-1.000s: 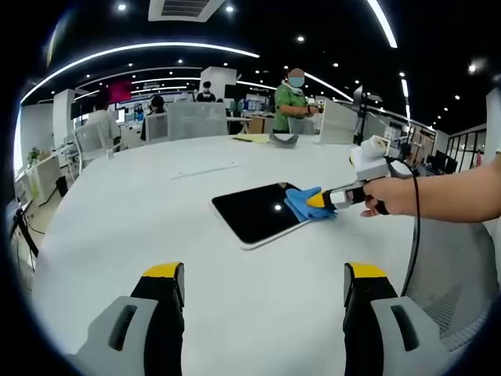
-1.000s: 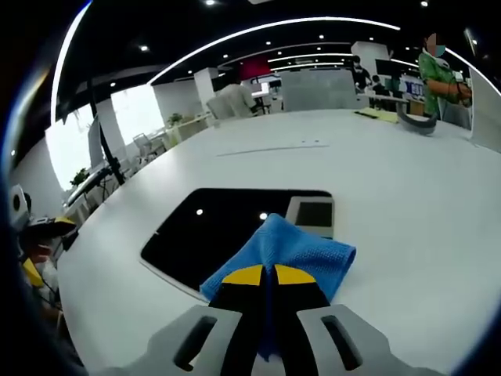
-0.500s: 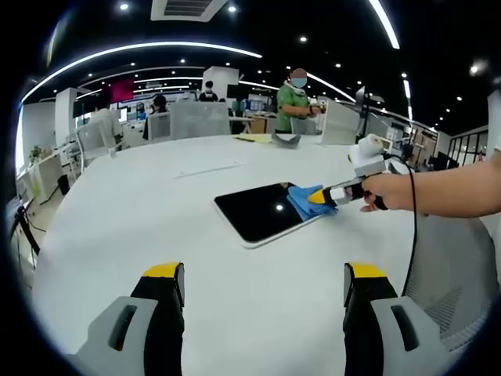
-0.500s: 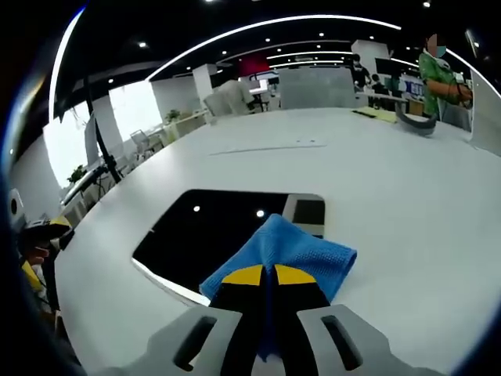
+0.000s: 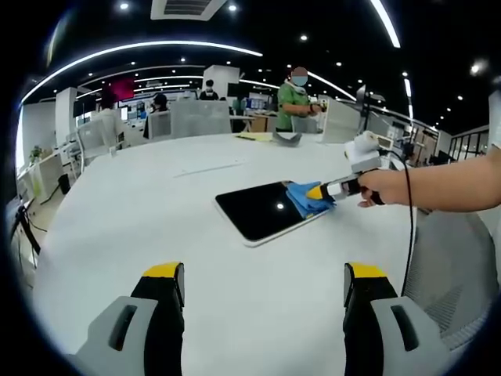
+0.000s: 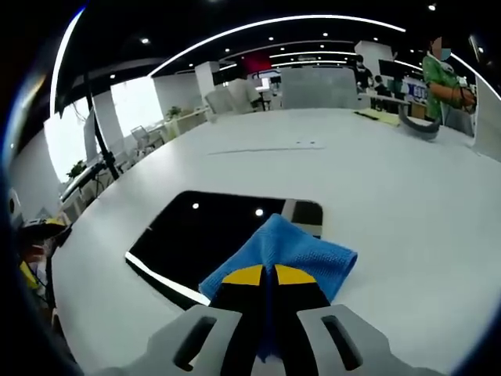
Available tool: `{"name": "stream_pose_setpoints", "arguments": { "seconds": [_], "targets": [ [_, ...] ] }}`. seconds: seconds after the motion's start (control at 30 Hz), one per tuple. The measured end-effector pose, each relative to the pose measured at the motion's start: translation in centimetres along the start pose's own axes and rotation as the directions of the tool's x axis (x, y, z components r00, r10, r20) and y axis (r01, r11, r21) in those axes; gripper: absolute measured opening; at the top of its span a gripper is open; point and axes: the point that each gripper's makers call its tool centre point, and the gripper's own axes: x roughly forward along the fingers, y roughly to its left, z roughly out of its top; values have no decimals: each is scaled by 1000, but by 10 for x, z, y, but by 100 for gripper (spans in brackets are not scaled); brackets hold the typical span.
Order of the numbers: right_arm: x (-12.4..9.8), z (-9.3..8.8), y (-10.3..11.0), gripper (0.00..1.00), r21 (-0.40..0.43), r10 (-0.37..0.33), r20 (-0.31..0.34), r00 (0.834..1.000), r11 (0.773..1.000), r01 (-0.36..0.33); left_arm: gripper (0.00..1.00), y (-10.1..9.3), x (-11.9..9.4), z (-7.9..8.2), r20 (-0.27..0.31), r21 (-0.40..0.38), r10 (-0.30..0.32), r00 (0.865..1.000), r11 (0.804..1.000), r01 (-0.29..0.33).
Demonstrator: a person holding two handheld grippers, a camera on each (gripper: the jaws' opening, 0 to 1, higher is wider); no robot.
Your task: Wipe the mirror surface with the cleaning cloth until all visible marks leave the cleaned area.
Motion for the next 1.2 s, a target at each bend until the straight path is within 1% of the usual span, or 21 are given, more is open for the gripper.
{"name": "stream_pose_setpoints", "arguments": {
  "seconds": [0.7,1.2],
  "targets": [
    [27,20,-12,0,-33,-9,-5,1000,999,8,84,9,-1,-6,-27,-13,22,999,1000,-23],
    [36,28,-13,0,-50,-3,-4,1000,999,3,84,12,0,-9,-42,-14,27,999,1000,-27]
  ]
}}
